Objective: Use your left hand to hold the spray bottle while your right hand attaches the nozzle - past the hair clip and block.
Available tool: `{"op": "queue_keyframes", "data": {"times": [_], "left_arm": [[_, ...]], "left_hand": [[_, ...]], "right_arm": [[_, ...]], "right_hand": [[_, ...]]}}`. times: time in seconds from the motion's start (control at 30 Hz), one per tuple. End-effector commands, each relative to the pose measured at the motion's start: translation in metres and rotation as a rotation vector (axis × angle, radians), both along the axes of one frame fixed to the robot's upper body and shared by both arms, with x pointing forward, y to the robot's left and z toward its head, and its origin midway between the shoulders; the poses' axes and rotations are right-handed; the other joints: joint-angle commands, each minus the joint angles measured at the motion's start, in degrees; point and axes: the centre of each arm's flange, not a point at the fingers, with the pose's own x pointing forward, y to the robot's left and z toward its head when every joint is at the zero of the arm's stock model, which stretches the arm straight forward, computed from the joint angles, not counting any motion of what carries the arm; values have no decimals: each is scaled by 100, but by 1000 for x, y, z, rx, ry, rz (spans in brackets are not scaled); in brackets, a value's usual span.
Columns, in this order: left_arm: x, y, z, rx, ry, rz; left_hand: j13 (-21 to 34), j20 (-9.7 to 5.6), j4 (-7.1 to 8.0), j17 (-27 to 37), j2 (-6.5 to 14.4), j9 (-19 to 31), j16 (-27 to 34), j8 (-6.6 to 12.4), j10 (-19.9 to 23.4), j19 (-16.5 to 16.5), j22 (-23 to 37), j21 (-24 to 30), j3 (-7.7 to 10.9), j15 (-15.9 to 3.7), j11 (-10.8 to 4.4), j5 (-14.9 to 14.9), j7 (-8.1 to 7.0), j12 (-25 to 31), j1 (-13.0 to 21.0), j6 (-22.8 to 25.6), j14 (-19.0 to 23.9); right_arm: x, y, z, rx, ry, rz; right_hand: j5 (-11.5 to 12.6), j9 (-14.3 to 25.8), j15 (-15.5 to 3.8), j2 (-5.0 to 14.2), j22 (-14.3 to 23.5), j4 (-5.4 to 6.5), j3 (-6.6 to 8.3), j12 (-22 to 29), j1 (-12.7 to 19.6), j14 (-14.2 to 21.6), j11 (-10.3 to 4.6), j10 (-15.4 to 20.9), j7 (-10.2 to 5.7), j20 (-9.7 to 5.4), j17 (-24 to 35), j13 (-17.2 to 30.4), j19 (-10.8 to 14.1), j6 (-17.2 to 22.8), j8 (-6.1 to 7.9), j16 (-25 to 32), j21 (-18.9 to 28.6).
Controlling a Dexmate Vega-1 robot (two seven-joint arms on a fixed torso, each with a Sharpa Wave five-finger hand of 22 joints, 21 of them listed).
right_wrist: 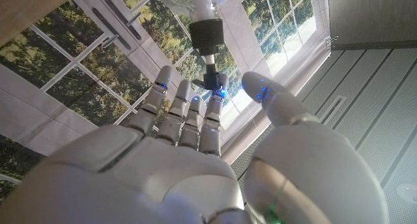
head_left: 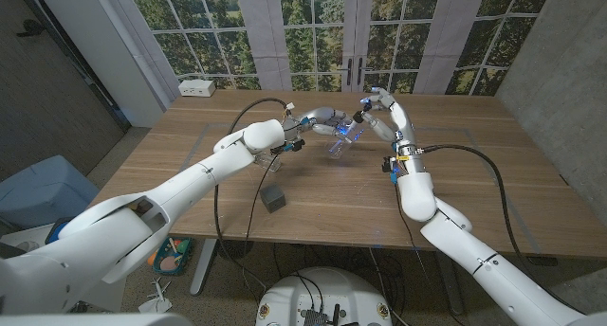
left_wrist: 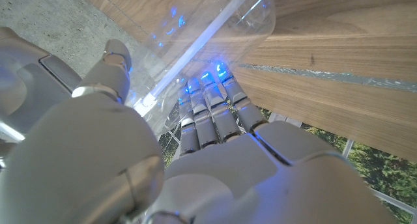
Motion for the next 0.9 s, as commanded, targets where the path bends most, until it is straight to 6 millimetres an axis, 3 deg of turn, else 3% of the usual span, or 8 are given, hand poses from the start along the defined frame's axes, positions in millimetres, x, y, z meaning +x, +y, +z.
{"op": "queue_keyframes", "data": {"times": [0.03, 0.27, 0.5, 0.63, 0.9], "left_arm": [[-1, -2, 2, 2, -4, -8], [0, -2, 2, -3, -3, -10], [1, -1, 3, -9, -2, -6], [3, -1, 4, -13, 0, -5], [5, -1, 4, -9, 2, -3]], "left_hand": [[19, 2, 189, 14, 1074, 5, -9, 27, 696, -38, -3, 27, 177, -820, -711, 43, -254, 17, 1028, 2346, -1], [19, 0, 187, 15, 1073, 3, -7, 25, 699, -39, -3, 33, 174, -827, -712, 43, -250, 19, 1031, 2350, -2], [19, 0, 186, 15, 1071, 5, -6, 22, 706, -41, -4, 40, 174, -829, -715, 43, -256, 22, 1033, 2340, 0], [19, 0, 186, 14, 1070, 9, -5, 25, 713, -40, -4, 44, 173, -830, -710, 43, -253, 25, 1034, 2345, 3], [19, 2, 190, 14, 1073, 10, -5, 20, 706, -41, -5, 51, 175, -827, -707, 43, -251, 22, 1031, 2336, 7]], "right_arm": [[5, -5, 1, 23, 31, -44], [7, -12, -4, 66, 31, -56], [4, -17, -9, 89, 20, -68], [2, -19, -11, 92, 4, -62], [-1, -15, -12, 58, -28, -36]], "right_hand": [[-19, -40, 13, 2, 19, -3, -45, 5, -103, -44, 18, -47, 42, 35, 12, -1, 20, -69, -76, -19, -10], [-69, -165, 42, 82, 19, 10, -123, 76, -146, 22, 62, 6, 220, 22, 67, -42, 204, 89, -133, 69, 53], [-73, -276, 3, 142, 12, 18, -112, 133, -170, 67, 133, 146, 363, -8, 97, -88, 299, 540, -44, 122, 78], [-69, -231, -30, 140, 12, 0, -89, 161, -170, 112, 122, 268, 456, -4, 93, -122, 271, 970, 165, 145, 65], [-34, -80, -120, 127, 13, -49, 6, 202, -91, 154, 41, 443, 368, 8, 62, -141, 122, 1307, 435, 147, 7]]}}
